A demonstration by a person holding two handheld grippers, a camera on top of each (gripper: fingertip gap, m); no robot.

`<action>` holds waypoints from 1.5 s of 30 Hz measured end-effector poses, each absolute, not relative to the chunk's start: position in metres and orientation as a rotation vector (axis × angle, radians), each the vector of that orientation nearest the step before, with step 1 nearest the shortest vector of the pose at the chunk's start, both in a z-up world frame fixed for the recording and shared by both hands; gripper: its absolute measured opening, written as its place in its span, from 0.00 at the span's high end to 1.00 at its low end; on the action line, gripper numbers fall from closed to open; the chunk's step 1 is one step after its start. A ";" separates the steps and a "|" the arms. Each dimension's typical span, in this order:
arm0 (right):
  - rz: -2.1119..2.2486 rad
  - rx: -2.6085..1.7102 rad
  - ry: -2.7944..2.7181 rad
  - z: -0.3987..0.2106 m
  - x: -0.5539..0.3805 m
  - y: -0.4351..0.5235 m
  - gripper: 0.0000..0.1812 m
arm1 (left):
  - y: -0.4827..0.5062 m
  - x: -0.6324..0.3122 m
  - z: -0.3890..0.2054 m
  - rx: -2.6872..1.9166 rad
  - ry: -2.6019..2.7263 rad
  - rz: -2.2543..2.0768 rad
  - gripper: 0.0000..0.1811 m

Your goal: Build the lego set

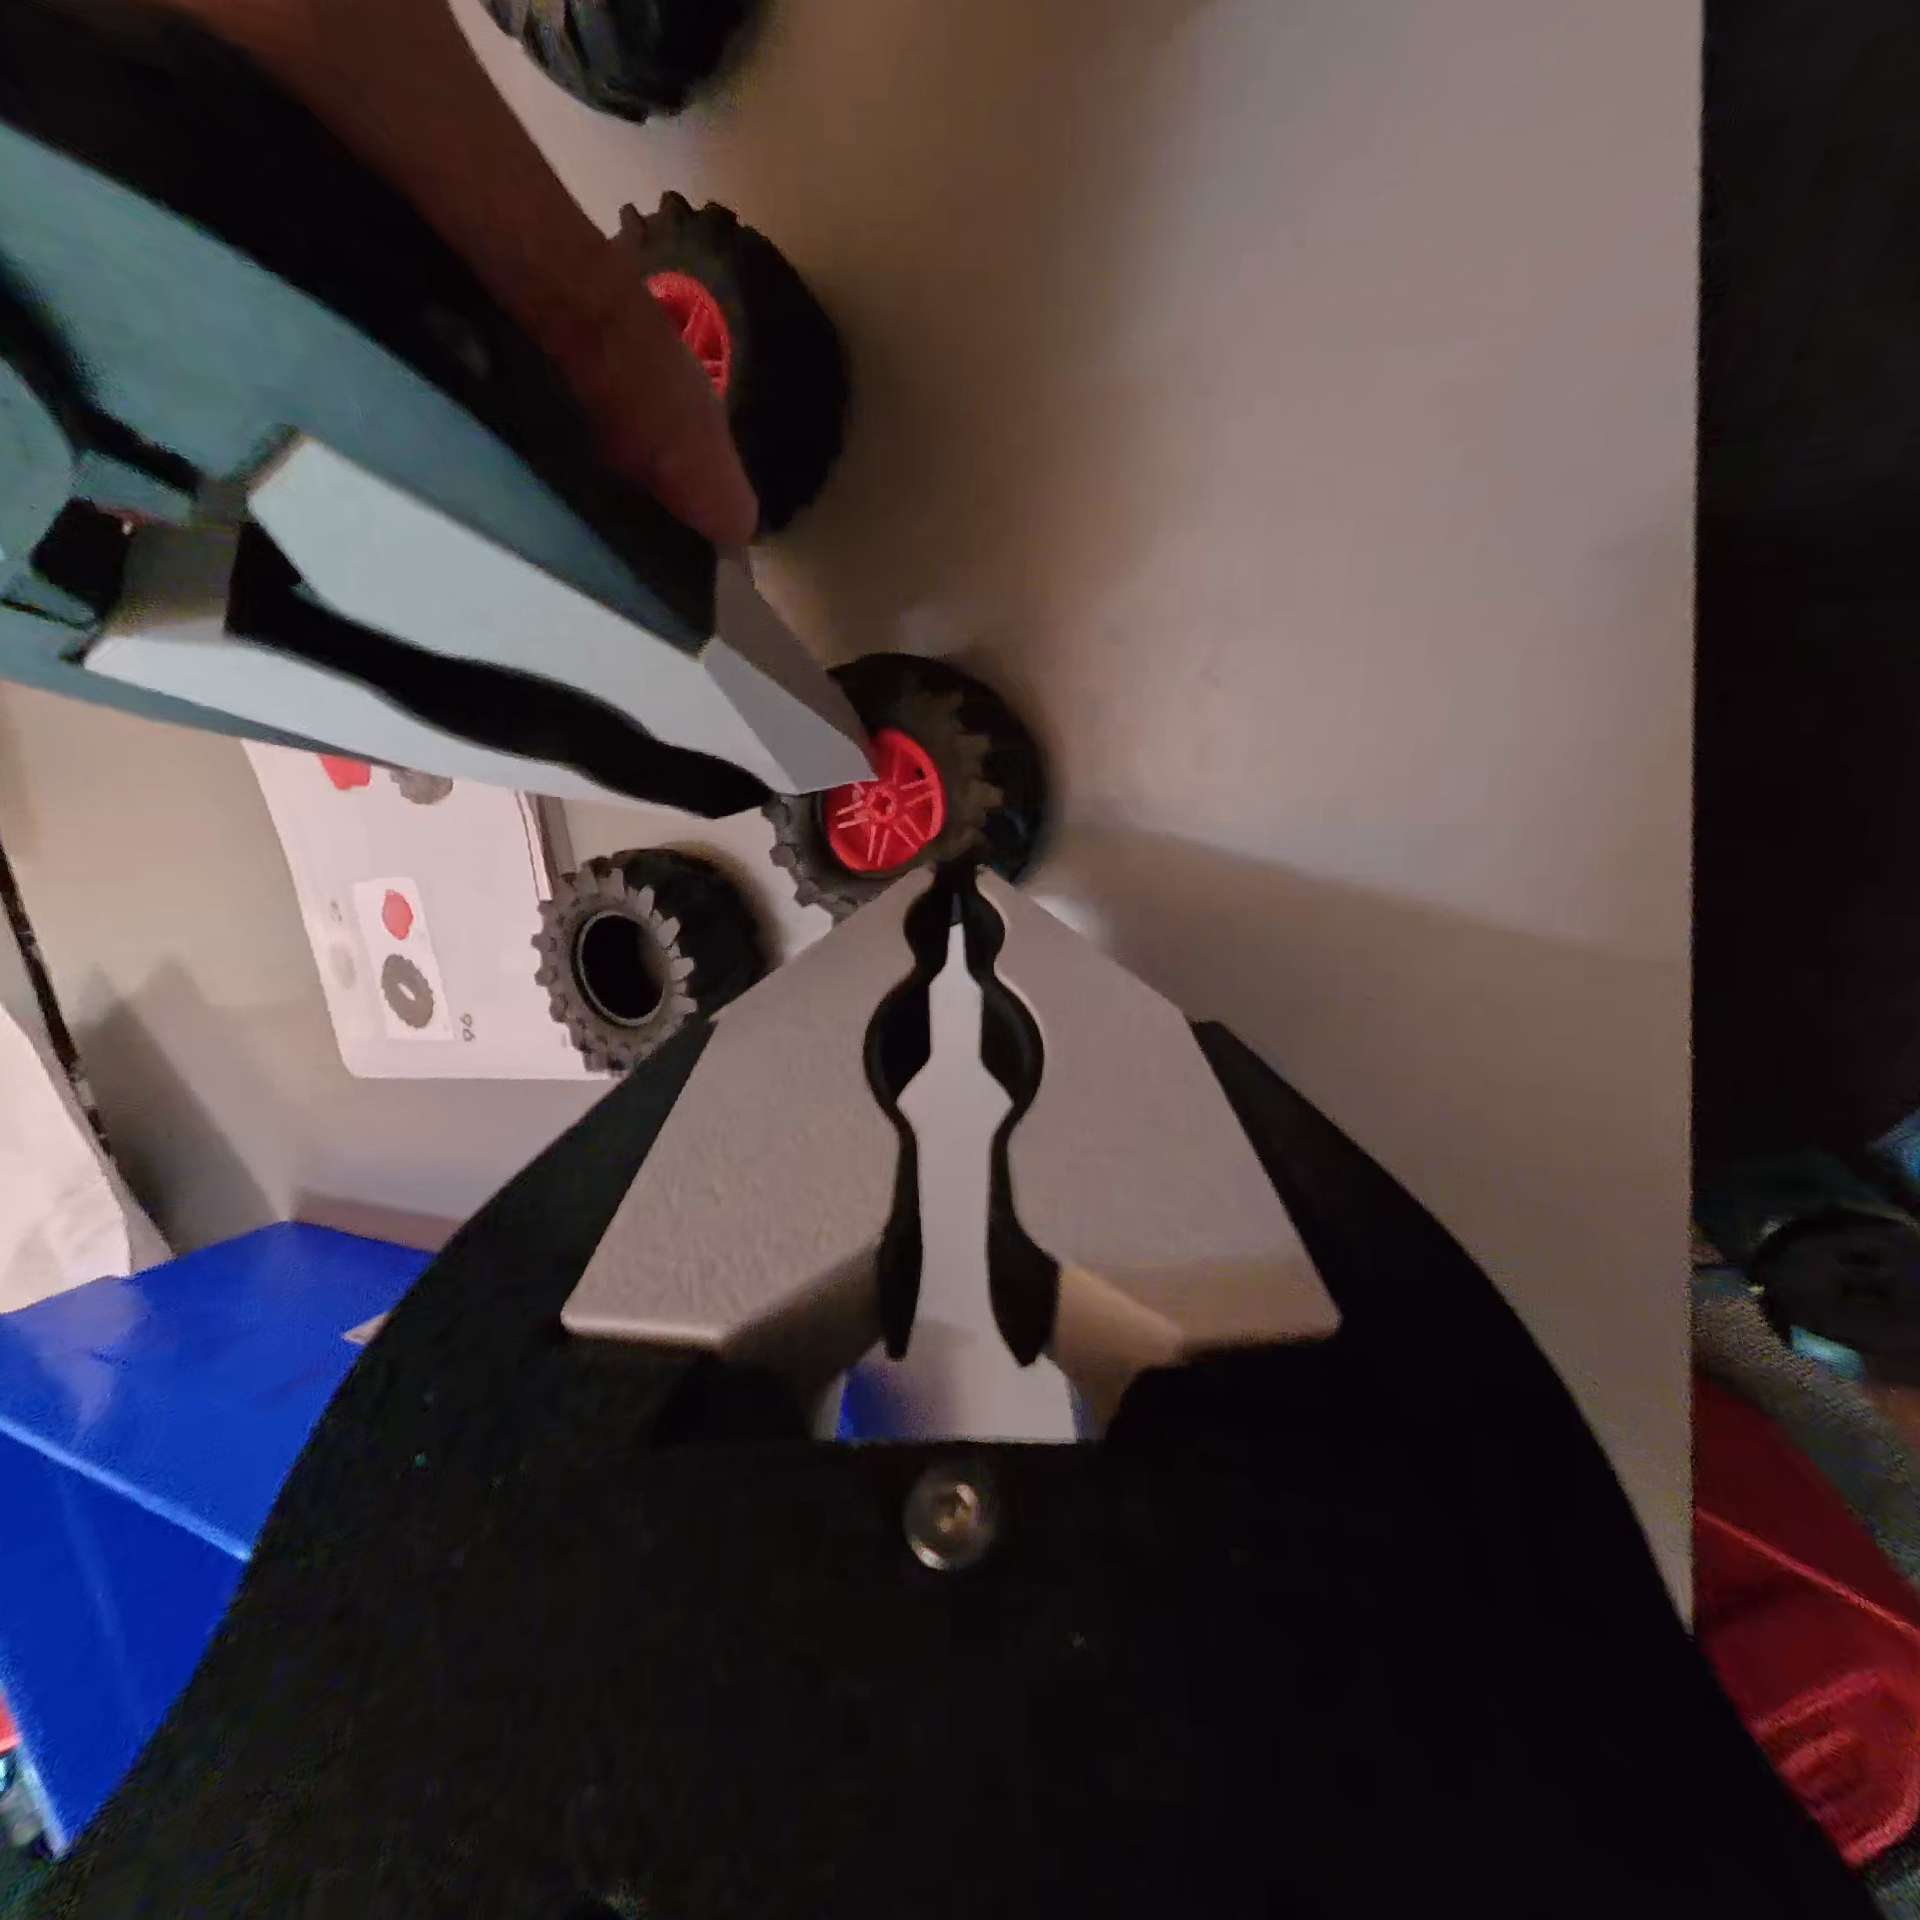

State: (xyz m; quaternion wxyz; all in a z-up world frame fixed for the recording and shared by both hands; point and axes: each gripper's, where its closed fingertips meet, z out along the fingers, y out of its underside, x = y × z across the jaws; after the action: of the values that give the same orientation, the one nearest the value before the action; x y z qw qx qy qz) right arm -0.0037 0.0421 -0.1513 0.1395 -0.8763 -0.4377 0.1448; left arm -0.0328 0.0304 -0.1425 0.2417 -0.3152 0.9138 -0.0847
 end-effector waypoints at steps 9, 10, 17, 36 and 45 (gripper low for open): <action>0.338 -2.457 -1.266 -0.150 -0.004 0.044 0.89 | 0.031 -0.033 -0.144 -1.234 2.433 -0.442 1.00; 0.328 -2.441 -1.268 -0.150 -0.004 0.044 0.89 | 0.031 -0.033 -0.145 -1.265 2.414 -0.457 1.00; 0.272 -2.391 -1.291 -0.149 -0.003 0.045 0.90 | 0.030 -0.033 -0.144 -1.170 2.411 -0.217 0.97; 0.280 -2.379 -1.180 -0.149 -0.004 0.045 0.91 | 0.047 -0.027 -0.145 -1.250 2.519 -0.172 1.00; 0.312 -2.358 -1.099 -0.148 -0.004 0.046 0.91 | 0.046 -0.027 -0.147 -1.522 2.185 -0.408 1.00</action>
State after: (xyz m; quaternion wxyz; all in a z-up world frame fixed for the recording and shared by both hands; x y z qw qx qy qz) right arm -0.0043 0.0459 -0.1482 0.2579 -0.8695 -0.4053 0.1152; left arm -0.0273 0.0462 -0.1466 0.2221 -0.5509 0.7908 -0.1477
